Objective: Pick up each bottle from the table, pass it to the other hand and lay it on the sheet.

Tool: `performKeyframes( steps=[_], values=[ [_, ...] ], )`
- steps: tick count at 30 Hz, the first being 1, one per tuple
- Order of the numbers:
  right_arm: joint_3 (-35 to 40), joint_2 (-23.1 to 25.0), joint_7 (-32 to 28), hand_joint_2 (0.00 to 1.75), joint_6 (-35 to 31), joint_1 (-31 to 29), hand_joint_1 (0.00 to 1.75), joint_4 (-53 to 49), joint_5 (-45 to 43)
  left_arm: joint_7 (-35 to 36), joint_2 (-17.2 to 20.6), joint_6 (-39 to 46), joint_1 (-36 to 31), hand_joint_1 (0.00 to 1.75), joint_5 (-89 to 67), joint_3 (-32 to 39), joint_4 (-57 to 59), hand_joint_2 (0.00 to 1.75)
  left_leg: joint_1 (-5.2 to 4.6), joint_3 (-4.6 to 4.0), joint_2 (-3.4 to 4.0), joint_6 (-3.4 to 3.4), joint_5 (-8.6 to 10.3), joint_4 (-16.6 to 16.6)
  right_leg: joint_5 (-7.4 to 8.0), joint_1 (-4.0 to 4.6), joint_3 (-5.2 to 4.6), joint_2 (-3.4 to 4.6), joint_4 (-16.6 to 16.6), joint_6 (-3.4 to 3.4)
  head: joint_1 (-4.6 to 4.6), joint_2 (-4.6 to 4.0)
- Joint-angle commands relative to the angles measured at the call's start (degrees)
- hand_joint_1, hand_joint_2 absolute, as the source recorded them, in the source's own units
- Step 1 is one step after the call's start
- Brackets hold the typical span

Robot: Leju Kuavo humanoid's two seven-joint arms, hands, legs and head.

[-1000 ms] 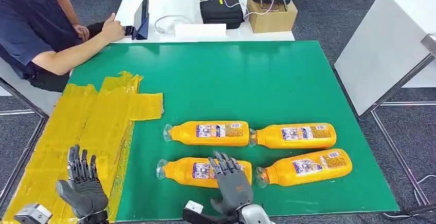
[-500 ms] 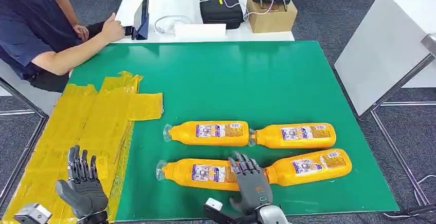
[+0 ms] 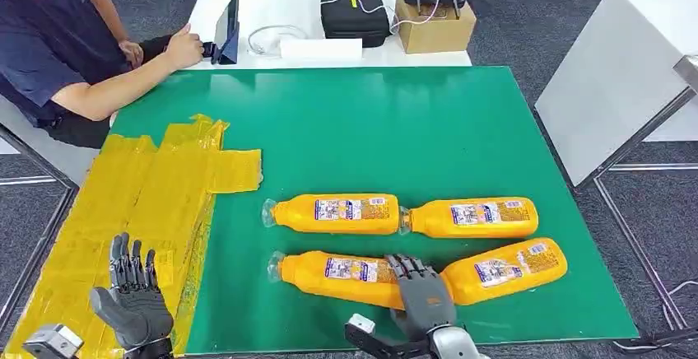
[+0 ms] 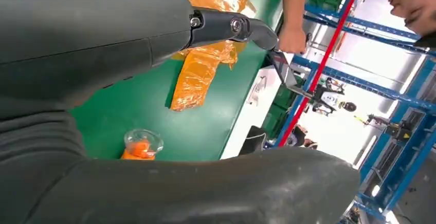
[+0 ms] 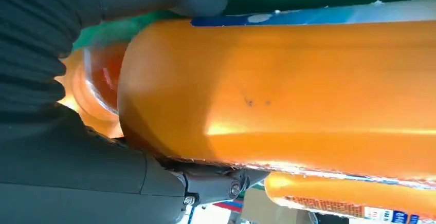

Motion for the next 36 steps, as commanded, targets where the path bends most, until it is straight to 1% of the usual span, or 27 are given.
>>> performKeyframes(
  steps=[1,3,4,5,8,9,11,14,28,30,31,33,34,35,36],
  values=[
    [-2.5,-3.3,-2.8,1.75,4.0,-1.9,1.48,3.4,-3.8,0.8,0.8,-0.7,-1.6,0.00,0.1,0.8,2.7,0.00,-0.04,0.08,-0.02,0.05,0.04,-0.1,0.03,-0.02,0.08,-0.06,0.0,-0.05,0.00,0.00],
    [-3.8,-2.6,-4.7,1.75,4.3,-2.5,1.59,4.6,-5.2,0.9,0.8,-1.0,-2.1,0.00,0.1,0.8,3.2,0.00,-0.08,0.13,-0.04,0.08,0.09,-0.1,0.06,-0.05,0.13,-0.11,-0.1,-0.06,0.00,0.00],
    [-4.1,-2.4,-5.3,1.75,4.6,-3.0,1.73,5.0,-5.6,1.0,0.8,-1.2,-2.2,0.00,0.0,0.7,3.4,0.00,-0.05,0.13,-0.04,0.06,0.08,-0.1,0.05,-0.03,0.13,-0.09,-0.1,-0.05,0.00,0.00],
    [-4.8,-1.9,-6.1,1.75,5.1,-3.7,1.75,6.0,-6.4,1.1,0.8,-1.3,-2.5,0.00,-0.1,0.7,3.7,0.00,-0.06,0.15,-0.01,0.05,0.07,-0.1,0.05,-0.03,0.13,-0.05,-0.1,-0.04,0.00,0.00],
    [-5.9,-0.5,-7.4,1.75,5.8,-5.4,1.71,8.8,-7.1,1.4,0.8,-1.8,-3.0,0.00,-0.3,0.5,4.3,0.00,-0.09,0.20,0.03,0.07,0.11,-0.1,0.09,-0.05,0.17,-0.04,-0.1,-0.06,0.00,0.00],
    [-5.9,-0.1,-7.6,1.75,6.0,-6.0,1.66,9.8,-7.1,1.4,0.8,-1.9,-3.2,0.00,-0.4,0.5,4.5,0.00,-0.04,0.23,0.07,0.04,0.07,-0.1,0.08,-0.01,0.20,0.01,-0.1,-0.05,0.00,0.00],
    [-6.0,0.6,-8.2,1.75,6.4,-6.9,1.66,11.8,-7.5,1.6,0.8,-2.1,-3.5,0.00,-0.5,0.5,5.0,0.00,-0.05,0.28,0.09,0.04,0.09,-0.1,0.10,-0.02,0.25,0.01,-0.1,-0.06,0.00,0.00],
    [-5.8,1.2,-9.0,1.75,6.3,-7.9,1.75,13.4,-8.3,1.8,0.8,-2.5,-3.8,0.00,-0.6,0.6,5.3,0.00,-0.02,0.33,0.07,0.03,0.07,-0.1,0.08,0.00,0.28,-0.01,-0.1,-0.05,0.00,0.00],
    [-5.8,1.3,-9.1,1.75,6.3,-8.3,1.75,13.6,-8.8,1.9,0.8,-2.8,-3.7,0.00,-0.7,0.6,5.2,0.00,-0.02,0.56,0.03,0.03,0.05,-0.1,0.04,0.01,0.52,-0.05,0.0,-0.05,0.02,0.00],
    [-6.7,3.2,-10.9,1.75,4.0,-9.2,1.75,14.7,-10.9,2.0,0.8,-3.1,-3.7,0.00,-0.8,0.5,5.3,0.00,-0.02,0.51,0.03,0.04,0.10,-0.1,0.09,0.01,0.47,-0.07,-0.1,-0.07,0.02,0.00],
    [-7.7,4.9,-12.4,1.75,1.8,-9.8,1.75,15.2,-12.3,2.0,0.8,-3.1,-3.6,0.00,-0.9,0.5,5.3,0.00,-0.01,0.55,0.08,0.02,0.06,-0.1,0.07,0.01,0.50,-0.01,-0.1,-0.06,0.00,0.00],
    [-9.3,9.9,-17.2,1.75,-2.7,-10.4,1.75,15.1,-15.5,1.8,0.8,-2.8,-3.3,0.00,-0.8,0.2,5.1,0.00,-0.02,0.50,0.22,0.02,0.10,-0.1,0.15,0.02,0.40,0.11,-0.1,-0.10,0.00,0.00],
    [-9.2,11.8,-18.7,1.75,-5.4,-10.1,1.75,14.0,-15.8,1.6,0.8,-2.5,-3.1,0.00,-0.7,0.0,5.0,0.00,0.01,0.53,0.25,0.00,0.06,-0.1,0.12,0.04,0.44,0.15,-0.1,-0.10,0.00,0.00],
    [-9.6,14.1,-21.2,1.75,-8.0,-8.8,1.75,11.6,-17.0,1.2,0.8,-2.0,-2.7,0.00,-0.6,-0.3,4.6,0.00,0.00,0.52,0.22,0.00,0.03,-0.1,0.08,0.03,0.45,0.14,0.0,-0.08,0.02,0.00],
    [-9.6,15.4,-22.3,1.75,-10.0,-7.4,1.75,9.0,-16.6,0.9,0.8,-1.6,-2.4,0.00,-0.4,-0.6,4.2,0.00,-0.02,0.44,0.26,0.00,0.08,-0.1,0.13,0.02,0.34,0.15,0.0,-0.12,0.04,0.00]
  ],
)
